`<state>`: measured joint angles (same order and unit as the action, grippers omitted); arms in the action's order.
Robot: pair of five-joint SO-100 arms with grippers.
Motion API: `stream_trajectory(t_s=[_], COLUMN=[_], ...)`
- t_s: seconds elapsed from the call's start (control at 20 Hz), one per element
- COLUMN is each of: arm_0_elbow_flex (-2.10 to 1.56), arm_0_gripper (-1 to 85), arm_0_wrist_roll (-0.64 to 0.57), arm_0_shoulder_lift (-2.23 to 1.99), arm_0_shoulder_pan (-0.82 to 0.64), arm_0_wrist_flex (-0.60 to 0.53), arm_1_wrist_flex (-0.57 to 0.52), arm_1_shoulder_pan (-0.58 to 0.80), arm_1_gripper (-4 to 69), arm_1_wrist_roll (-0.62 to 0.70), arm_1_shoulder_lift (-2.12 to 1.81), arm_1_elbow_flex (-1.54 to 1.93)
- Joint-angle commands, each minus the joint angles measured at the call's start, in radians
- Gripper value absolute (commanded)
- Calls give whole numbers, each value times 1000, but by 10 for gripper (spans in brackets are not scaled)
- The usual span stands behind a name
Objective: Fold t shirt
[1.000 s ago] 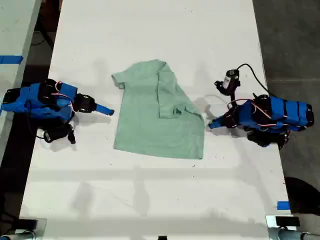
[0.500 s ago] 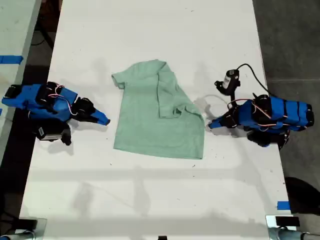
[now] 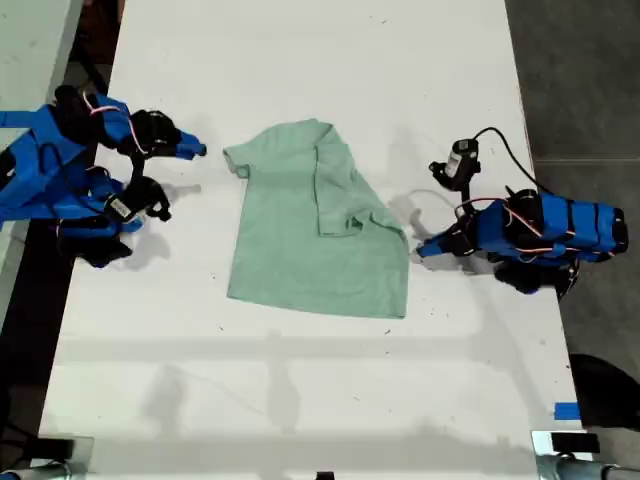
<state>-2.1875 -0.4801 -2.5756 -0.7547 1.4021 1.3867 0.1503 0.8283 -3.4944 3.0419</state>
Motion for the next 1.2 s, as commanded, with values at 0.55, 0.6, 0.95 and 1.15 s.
stream_trajectory(t_s=[0.55,0.6,0.95,1.15], arm_0_elbow_flex=[603,635,753,988], arm_0_gripper=[186,173,-3,-3], arm_0_wrist_roll=[-319,-310,-172,-137], arm_0_shoulder_lift=[1256,1307,1424,1252], arm_0_shoulder_pan=[-192,-161,-169,-117], arm_0_wrist_flex=[-270,-265,-74,123], arm_1_wrist_flex=[-6,-6,-6,-6], arm_1_shoulder_pan=[-11,-11,-11,-11], arm_1_gripper=[95,95,95,95], arm_1_wrist_roll=[17,17,17,17], arm_1_shoulder_lift=[-11,-11,-11,-11], arm_1_elbow_flex=[44,44,44,44])
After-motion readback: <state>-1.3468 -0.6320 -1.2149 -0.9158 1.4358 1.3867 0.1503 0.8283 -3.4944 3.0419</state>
